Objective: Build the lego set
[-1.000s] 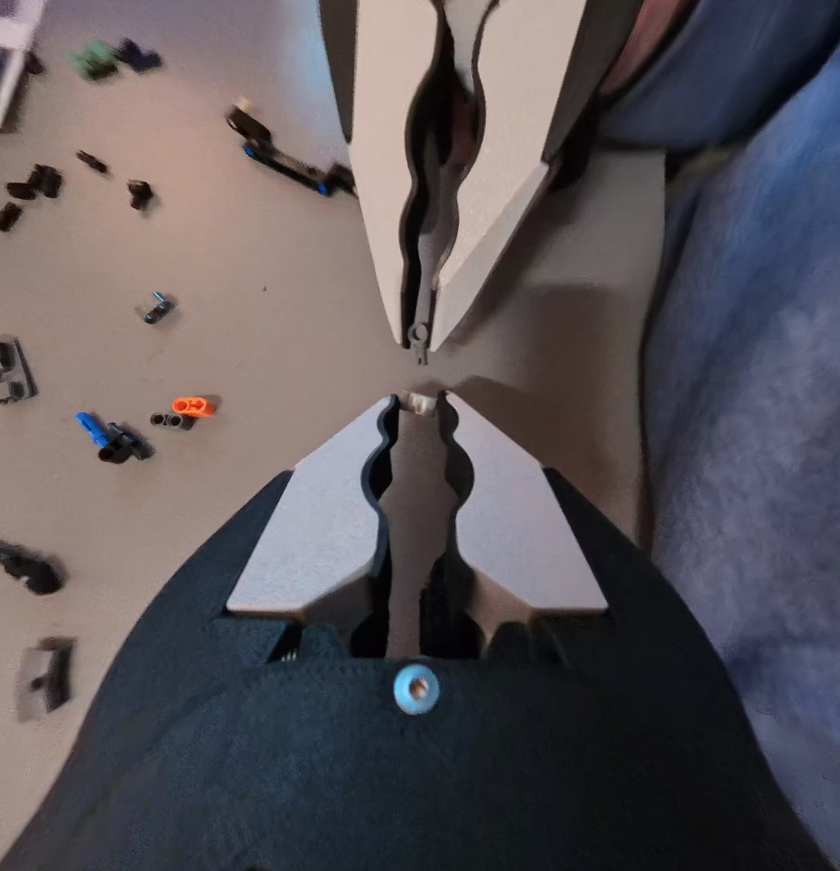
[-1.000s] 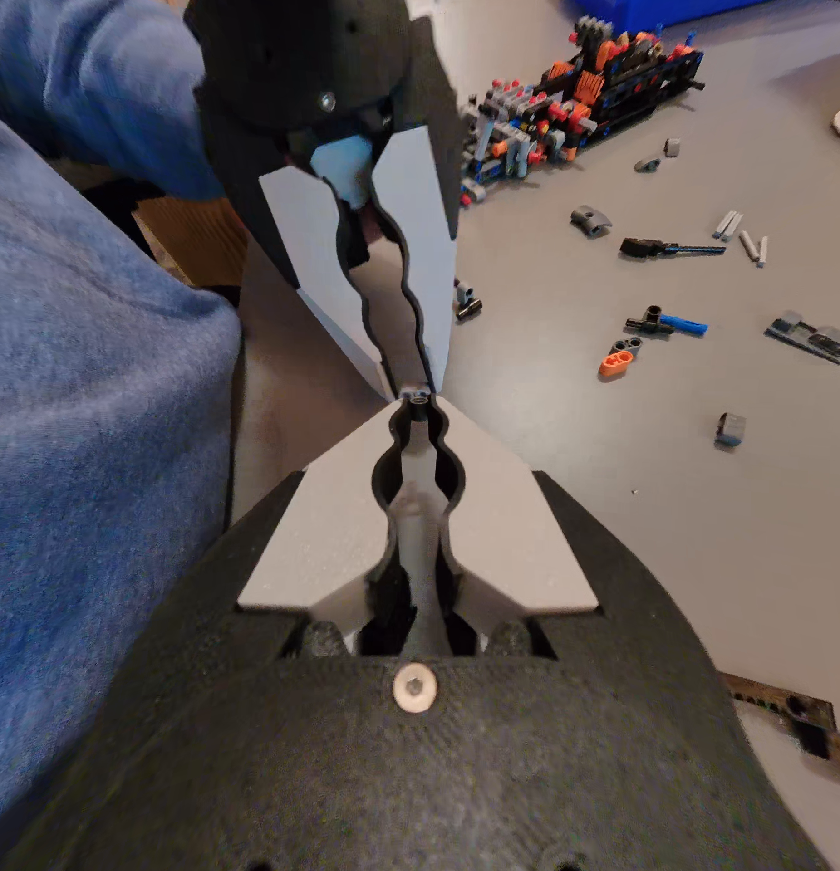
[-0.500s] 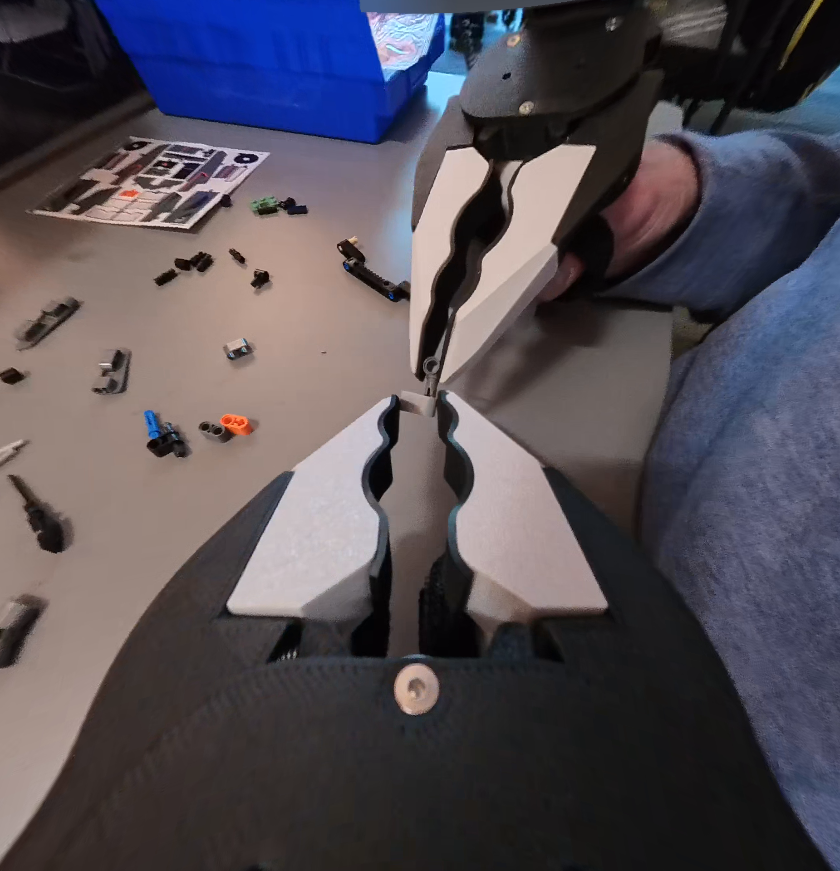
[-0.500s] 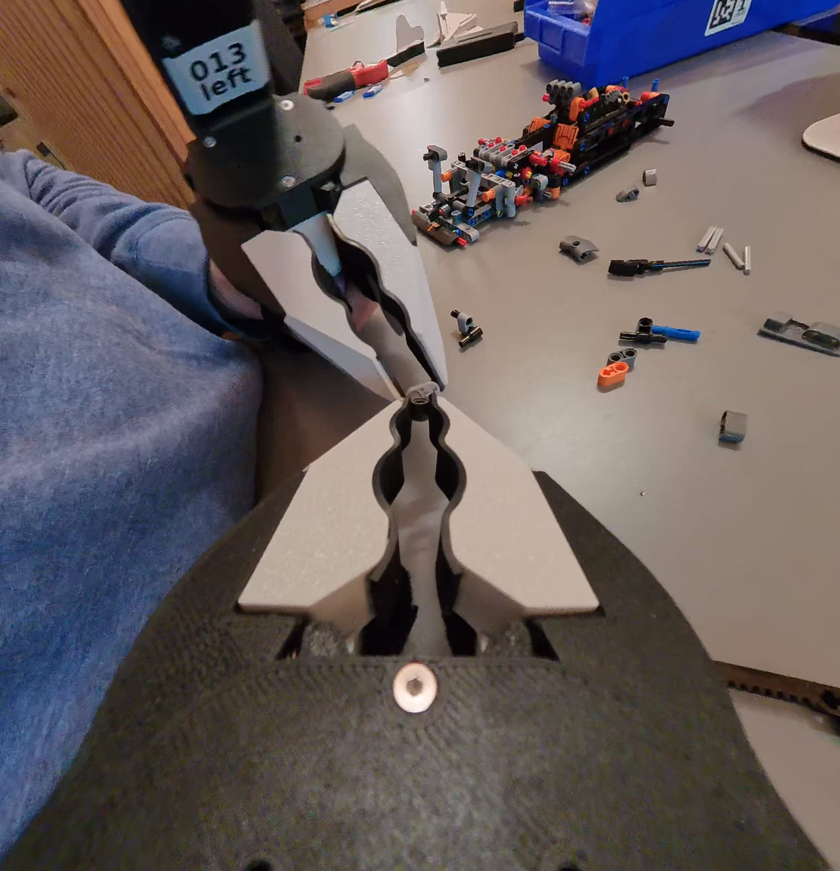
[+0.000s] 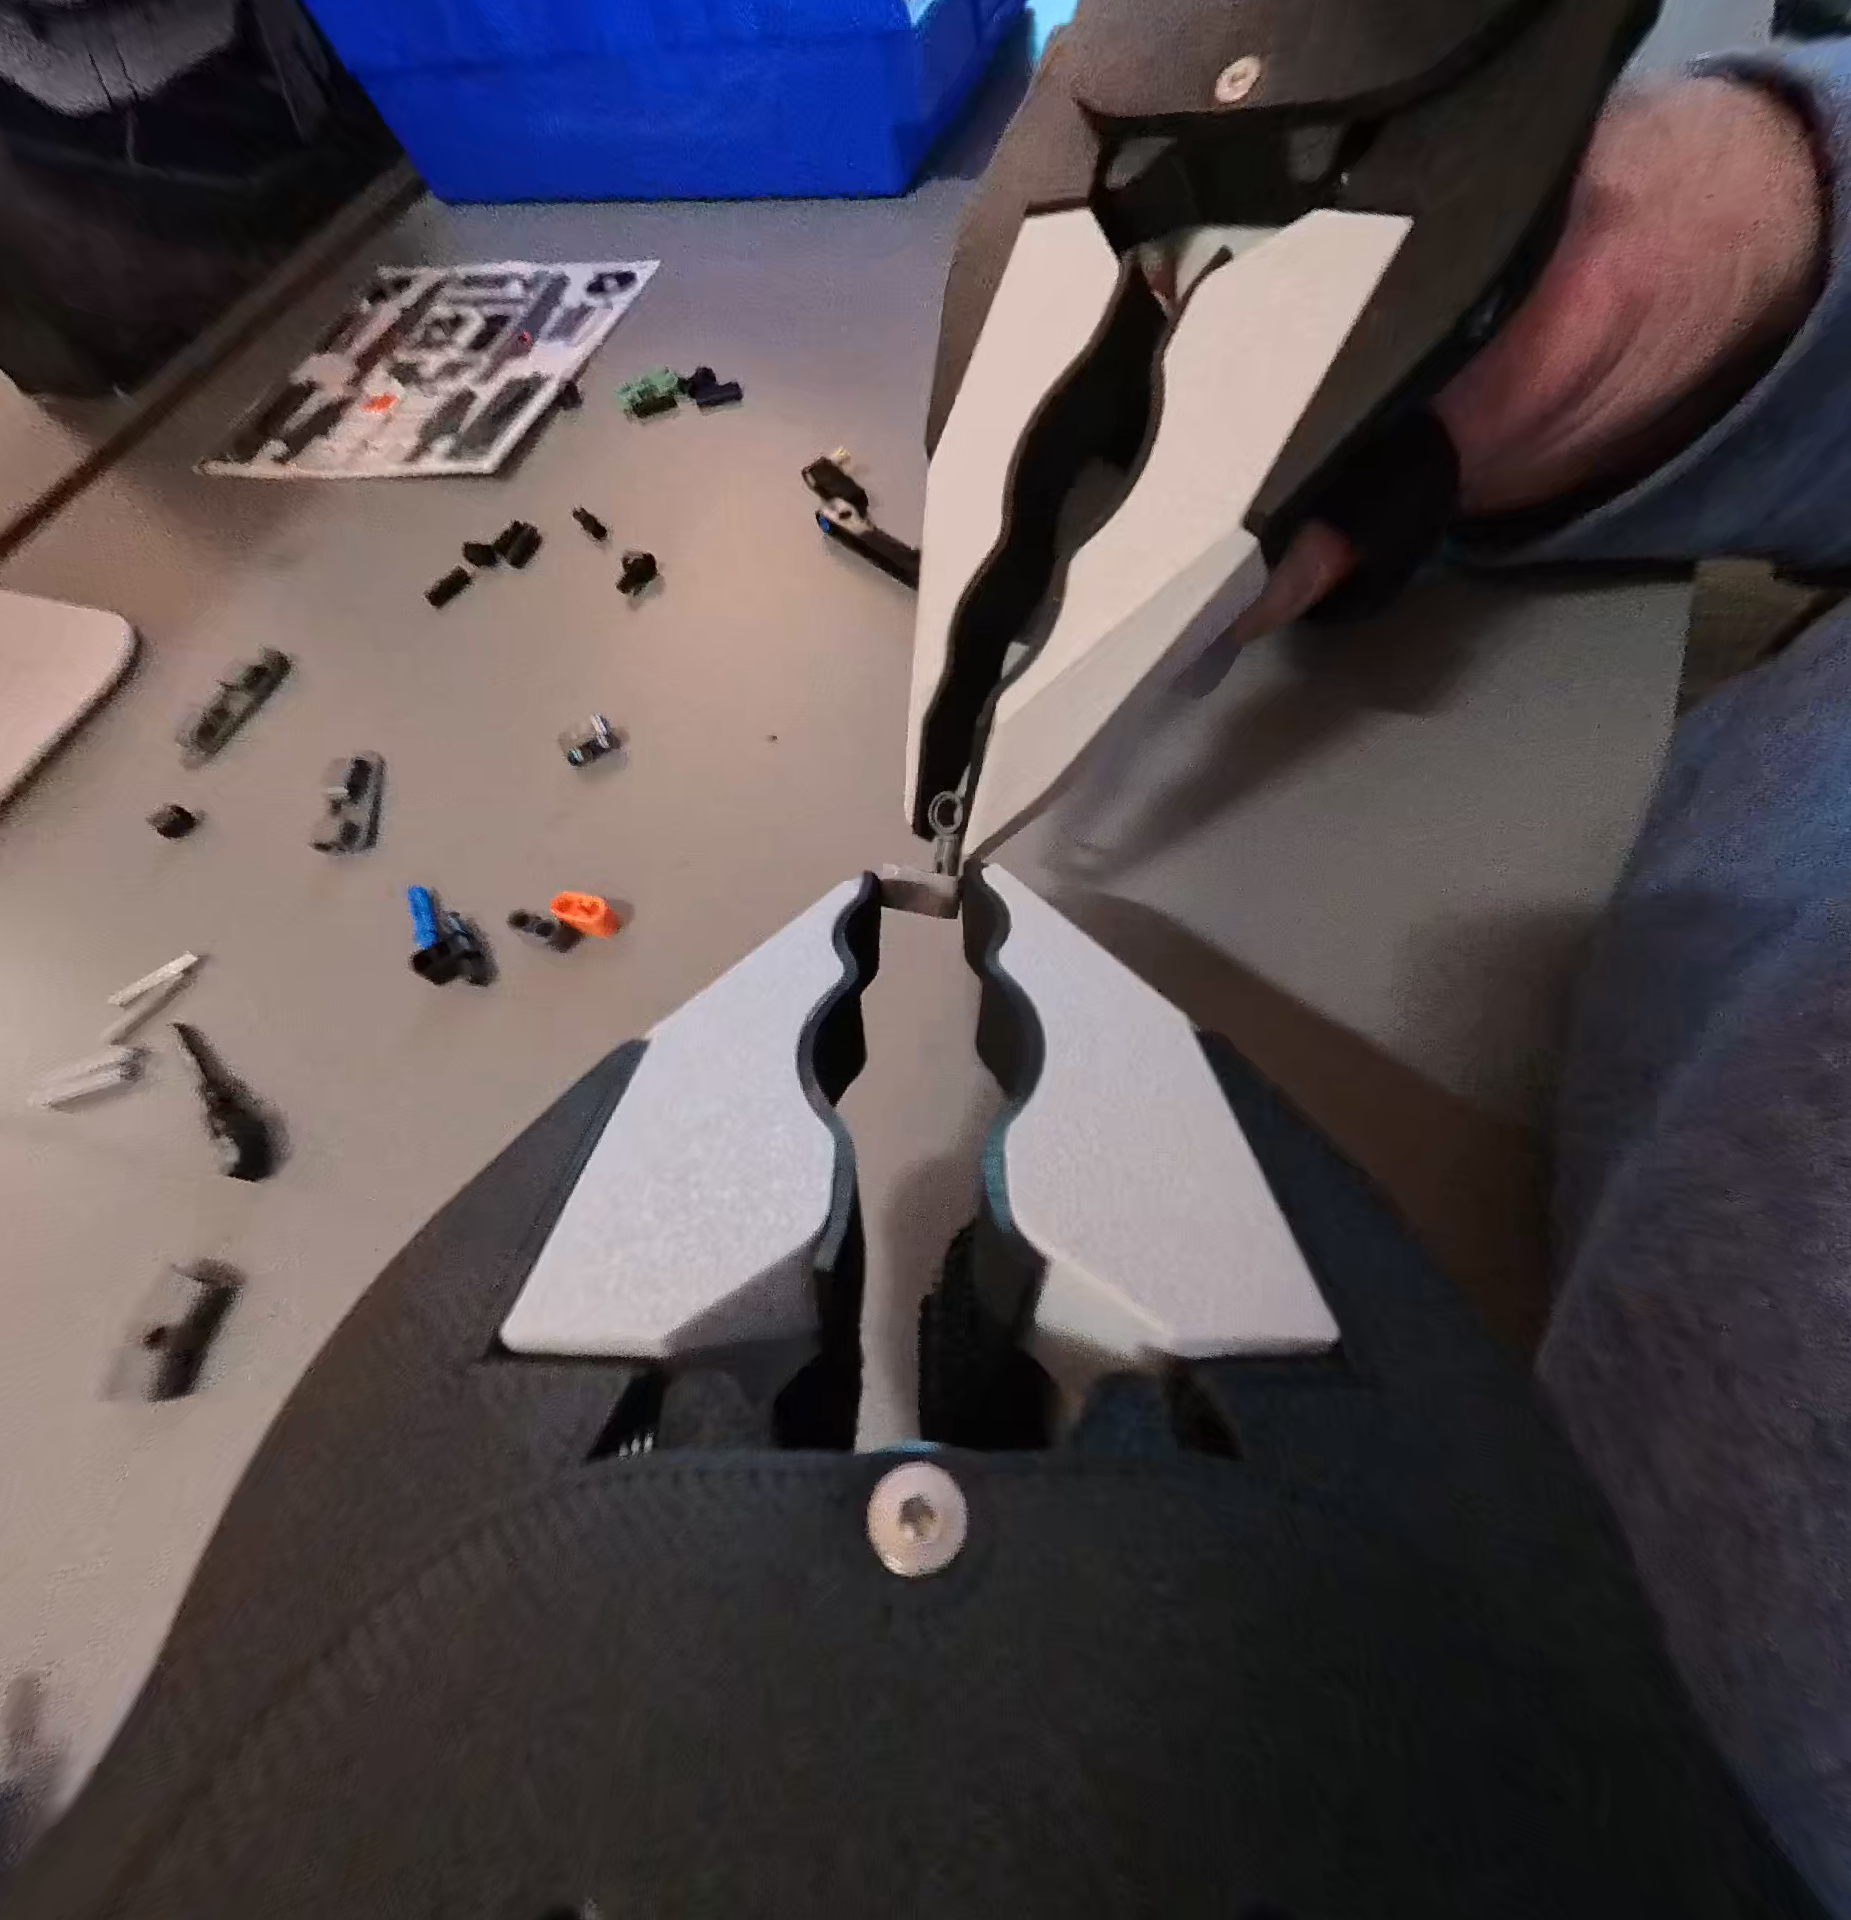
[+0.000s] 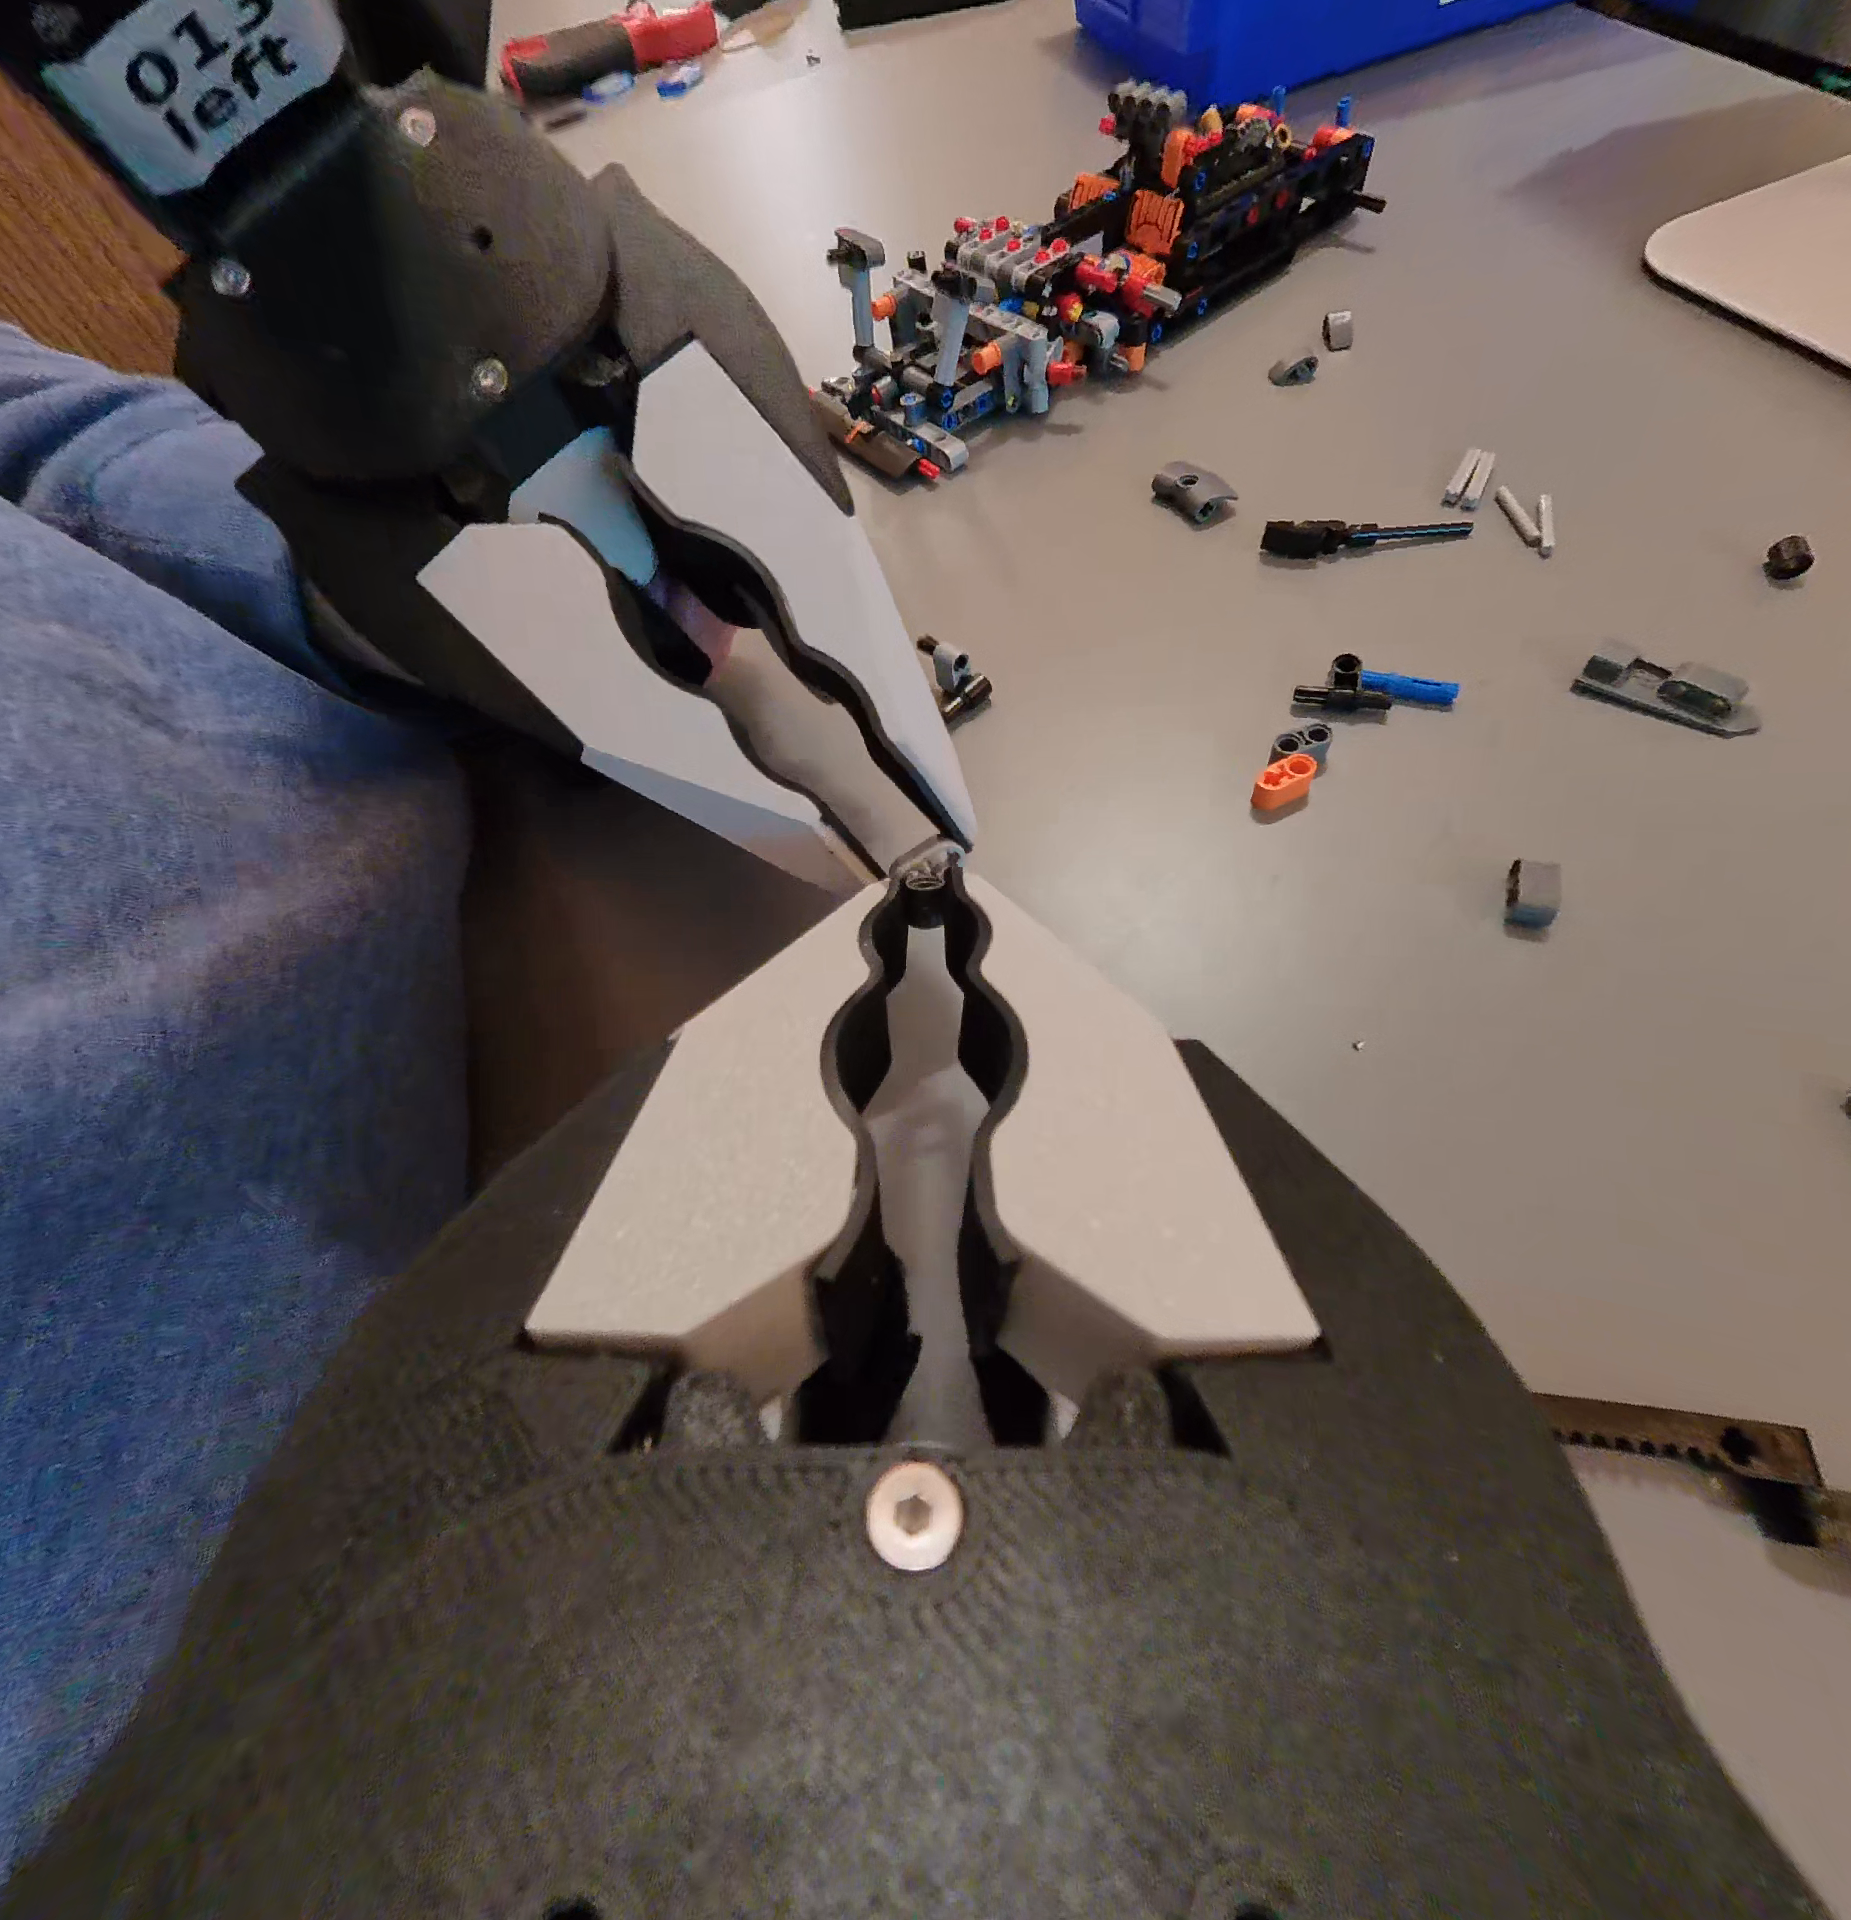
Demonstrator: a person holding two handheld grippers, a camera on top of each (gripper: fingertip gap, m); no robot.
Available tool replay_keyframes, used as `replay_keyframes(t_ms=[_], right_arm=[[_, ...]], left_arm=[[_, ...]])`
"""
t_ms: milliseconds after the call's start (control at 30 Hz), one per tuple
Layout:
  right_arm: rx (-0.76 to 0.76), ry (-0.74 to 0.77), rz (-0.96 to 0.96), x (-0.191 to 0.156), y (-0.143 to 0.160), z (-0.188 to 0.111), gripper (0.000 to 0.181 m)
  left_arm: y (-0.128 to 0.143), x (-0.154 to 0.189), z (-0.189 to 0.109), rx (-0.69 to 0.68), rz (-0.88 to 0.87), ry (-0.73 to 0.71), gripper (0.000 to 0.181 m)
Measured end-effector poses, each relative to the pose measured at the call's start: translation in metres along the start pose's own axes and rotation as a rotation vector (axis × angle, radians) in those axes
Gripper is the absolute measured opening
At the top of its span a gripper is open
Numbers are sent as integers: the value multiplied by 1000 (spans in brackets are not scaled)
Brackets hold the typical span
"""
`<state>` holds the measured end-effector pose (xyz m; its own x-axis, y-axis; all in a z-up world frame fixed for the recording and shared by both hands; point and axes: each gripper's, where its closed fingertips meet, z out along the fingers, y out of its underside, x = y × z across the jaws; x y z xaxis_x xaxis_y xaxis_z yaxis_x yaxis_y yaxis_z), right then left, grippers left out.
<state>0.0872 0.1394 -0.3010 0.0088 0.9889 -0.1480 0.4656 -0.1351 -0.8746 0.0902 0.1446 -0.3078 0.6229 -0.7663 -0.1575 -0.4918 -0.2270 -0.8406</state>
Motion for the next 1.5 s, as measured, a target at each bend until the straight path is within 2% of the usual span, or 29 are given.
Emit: replay_keyframes(t_ms=[167,467,633,900,967,1167,1500], right_arm=[[-65,8,-26,1,10,6,4],[-150,7,-51,0,22,13,4],[-156,8,-46,2,23,14,4],[-153,-1,-40,2,23,12,4],[-151,-1,-38,2,23,11,4],[-149,-5,-43,1,24,9,4],[-135,-16,-35,0,22,7,4]], left_arm=[[12,3,6,-73,-84,38,14],[35,10,11,-218,-72,45,15],[36,10,11,-222,-66,39,15],[32,14,5,-229,24,108,30],[37,14,6,-268,44,137,28],[37,15,8,-272,46,153,17],[37,15,7,-252,13,61,13]])
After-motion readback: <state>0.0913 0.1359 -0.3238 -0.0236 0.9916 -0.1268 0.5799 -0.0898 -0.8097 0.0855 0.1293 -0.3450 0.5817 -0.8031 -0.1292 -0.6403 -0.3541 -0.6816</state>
